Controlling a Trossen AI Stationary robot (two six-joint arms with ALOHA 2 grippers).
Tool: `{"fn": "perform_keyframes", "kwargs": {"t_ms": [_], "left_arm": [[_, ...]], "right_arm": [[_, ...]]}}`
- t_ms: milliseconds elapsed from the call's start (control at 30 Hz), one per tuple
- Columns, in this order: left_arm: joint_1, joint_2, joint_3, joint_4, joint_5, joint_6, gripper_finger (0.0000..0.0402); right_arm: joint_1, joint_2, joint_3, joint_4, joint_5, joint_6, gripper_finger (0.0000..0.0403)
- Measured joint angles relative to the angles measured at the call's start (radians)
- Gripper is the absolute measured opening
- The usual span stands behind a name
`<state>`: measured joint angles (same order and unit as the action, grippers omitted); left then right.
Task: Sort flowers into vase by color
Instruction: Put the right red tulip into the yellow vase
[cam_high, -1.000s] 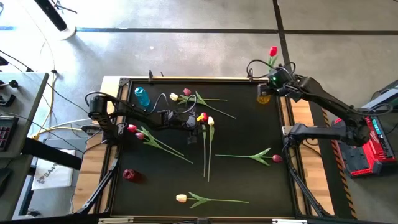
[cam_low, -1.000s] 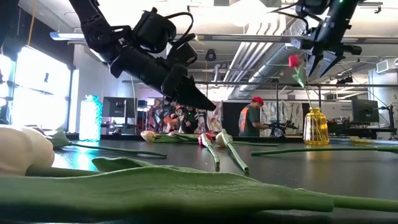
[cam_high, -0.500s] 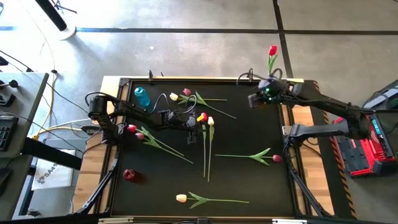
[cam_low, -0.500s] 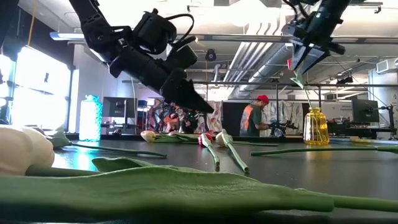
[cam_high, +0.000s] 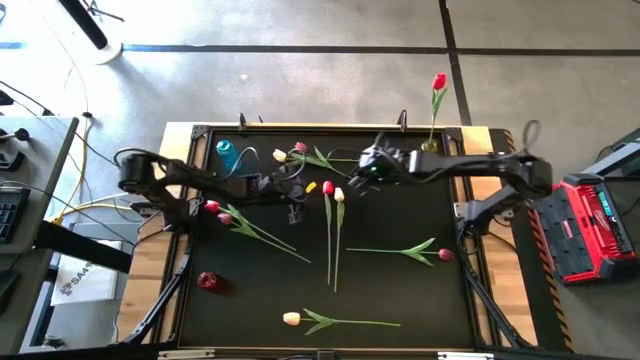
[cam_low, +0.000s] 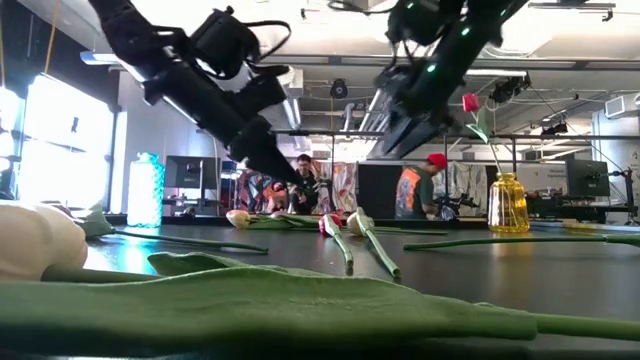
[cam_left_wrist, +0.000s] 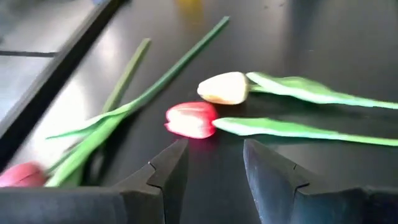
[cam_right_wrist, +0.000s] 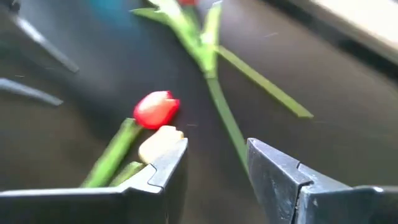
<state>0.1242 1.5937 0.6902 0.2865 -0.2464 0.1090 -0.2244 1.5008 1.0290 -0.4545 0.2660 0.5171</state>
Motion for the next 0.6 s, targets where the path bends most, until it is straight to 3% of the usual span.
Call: {"fn": "perform_keyframes", "kwargs": {"t_ms": [233, 600], "left_arm": [[0.006, -0.153, -0.102, -0.001, -0.1, -0.019, 0.0144], [0.007, -0.218, -0.153, 0.032, -0.106, -0.022, 0.0144]], "right_arm": [[0.052, 0.162, 0.0, 0.21, -0.168, 0.092, 0.0151], [0.188, 0.296, 0.0, 0.469, -0.247, 0.105, 0.0151]]}}
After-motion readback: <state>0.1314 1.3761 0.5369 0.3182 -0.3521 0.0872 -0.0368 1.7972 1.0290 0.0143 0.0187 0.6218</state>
